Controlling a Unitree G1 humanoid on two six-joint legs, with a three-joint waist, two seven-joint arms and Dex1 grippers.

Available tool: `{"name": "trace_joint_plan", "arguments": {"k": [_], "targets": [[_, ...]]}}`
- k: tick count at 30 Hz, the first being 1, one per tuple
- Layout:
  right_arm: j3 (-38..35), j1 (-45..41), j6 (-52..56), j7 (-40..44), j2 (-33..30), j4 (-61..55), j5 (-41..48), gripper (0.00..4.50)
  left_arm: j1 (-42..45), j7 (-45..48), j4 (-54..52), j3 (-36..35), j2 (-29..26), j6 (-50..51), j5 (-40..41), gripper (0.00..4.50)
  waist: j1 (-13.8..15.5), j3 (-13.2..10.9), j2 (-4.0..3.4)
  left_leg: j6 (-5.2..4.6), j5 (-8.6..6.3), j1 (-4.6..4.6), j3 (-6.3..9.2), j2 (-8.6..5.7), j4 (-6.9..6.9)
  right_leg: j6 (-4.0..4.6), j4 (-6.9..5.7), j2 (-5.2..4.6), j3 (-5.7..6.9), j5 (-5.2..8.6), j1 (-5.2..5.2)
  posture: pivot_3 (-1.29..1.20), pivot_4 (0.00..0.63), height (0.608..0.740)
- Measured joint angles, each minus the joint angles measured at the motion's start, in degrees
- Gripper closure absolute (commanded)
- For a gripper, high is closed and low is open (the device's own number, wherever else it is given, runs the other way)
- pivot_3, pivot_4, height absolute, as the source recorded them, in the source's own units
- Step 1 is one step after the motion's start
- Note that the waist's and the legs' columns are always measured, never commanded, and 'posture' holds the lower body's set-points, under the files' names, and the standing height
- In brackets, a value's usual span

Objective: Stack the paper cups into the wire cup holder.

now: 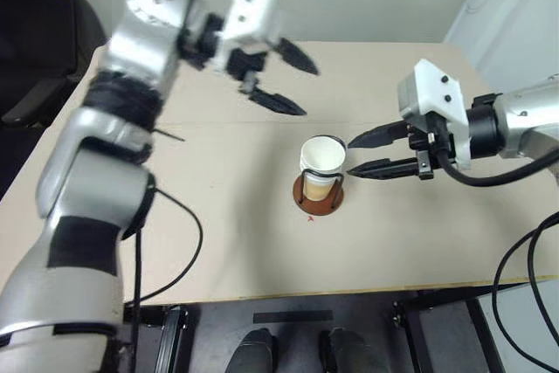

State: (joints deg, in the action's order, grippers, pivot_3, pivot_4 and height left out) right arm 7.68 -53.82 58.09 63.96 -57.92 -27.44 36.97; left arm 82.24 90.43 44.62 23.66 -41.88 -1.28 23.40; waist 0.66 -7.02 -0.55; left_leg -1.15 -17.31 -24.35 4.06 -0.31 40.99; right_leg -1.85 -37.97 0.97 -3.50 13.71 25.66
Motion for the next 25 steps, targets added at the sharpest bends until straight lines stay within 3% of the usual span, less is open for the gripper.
{"name": "trace_joint_plan", "arguments": {"k": [10,15,25], "targets": [[-2.8,4.5,1.7,-1.2,-0.9,0.4,1.5,2.53,-21.7,-15.3,-15.6,-18.2,-12.0,21.9,-0.1,1.13,0.4,0.0,0.07,0.07,0.07,0.05,0.08,-0.11,0.1,0.0,0.04,-0.01,0.11,0.0,-0.06,0.0,0.15,0.74],[-2.1,4.0,1.6,-1.2,0.6,1.0,1.6,2.53,-24.3,-17.2,-20.8,-21.3,-13.0,25.2,-0.2,1.13,0.6,0.1,0.09,0.07,0.09,0.31,0.1,-0.1,0.09,0.01,0.03,-0.02,0.08,0.0,-0.31,0.0,0.15,0.74],[-2.0,4.8,1.5,-2.0,1.5,0.3,1.9,2.53,-23.7,-16.9,-21.0,-22.0,-12.6,26.4,-2.3,1.13,0.4,0.1,0.09,0.09,0.11,0.32,0.11,-0.1,0.03,0.03,0.03,-0.02,0.08,-0.01,-0.3,0.0,0.15,0.74]]}}
